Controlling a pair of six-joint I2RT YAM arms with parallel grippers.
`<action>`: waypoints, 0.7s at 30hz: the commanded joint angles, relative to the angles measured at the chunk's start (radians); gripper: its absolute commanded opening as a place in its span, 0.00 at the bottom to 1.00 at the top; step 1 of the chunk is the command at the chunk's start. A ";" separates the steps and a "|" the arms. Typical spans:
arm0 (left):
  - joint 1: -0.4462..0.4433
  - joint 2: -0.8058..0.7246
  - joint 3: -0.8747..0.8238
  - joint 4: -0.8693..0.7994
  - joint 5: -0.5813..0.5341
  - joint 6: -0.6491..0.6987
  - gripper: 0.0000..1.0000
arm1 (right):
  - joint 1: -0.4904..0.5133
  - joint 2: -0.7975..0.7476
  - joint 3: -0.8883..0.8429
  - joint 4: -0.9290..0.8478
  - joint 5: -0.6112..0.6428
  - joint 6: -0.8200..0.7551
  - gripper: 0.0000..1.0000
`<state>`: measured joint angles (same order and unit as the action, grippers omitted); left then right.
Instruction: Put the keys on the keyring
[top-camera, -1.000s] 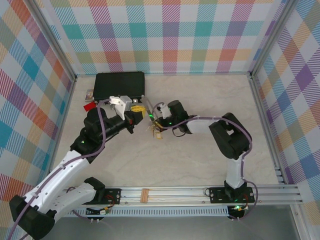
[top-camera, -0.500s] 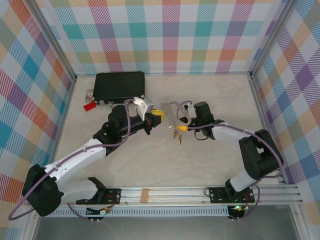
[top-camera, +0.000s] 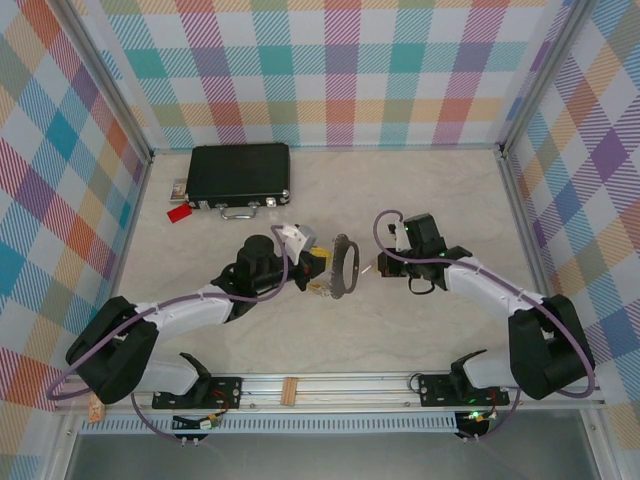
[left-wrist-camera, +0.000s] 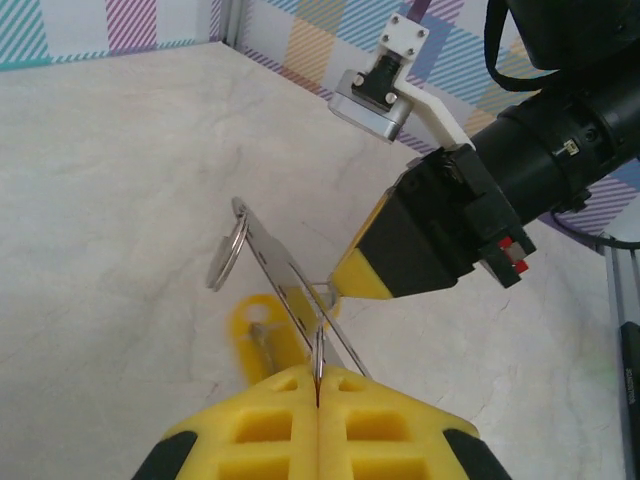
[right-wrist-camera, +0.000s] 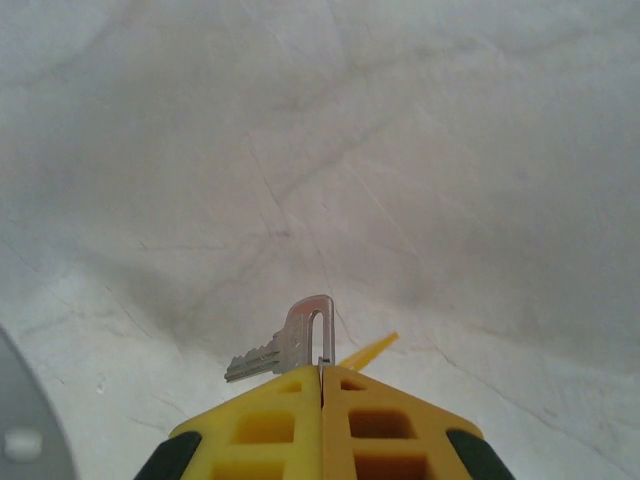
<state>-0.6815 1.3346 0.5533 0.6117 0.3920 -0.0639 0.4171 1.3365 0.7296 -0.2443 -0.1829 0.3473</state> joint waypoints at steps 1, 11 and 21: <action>-0.012 -0.013 -0.019 0.142 -0.003 0.001 0.00 | -0.005 0.030 -0.018 -0.073 0.000 -0.010 0.00; -0.012 -0.074 -0.067 0.099 -0.024 0.055 0.00 | -0.005 0.090 -0.031 -0.134 0.021 -0.020 0.00; -0.012 -0.064 -0.074 0.103 -0.022 0.055 0.00 | -0.004 0.127 0.003 -0.193 0.014 -0.010 0.16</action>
<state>-0.6834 1.2808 0.4934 0.6643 0.3721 -0.0288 0.4171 1.4460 0.7067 -0.3870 -0.1673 0.3447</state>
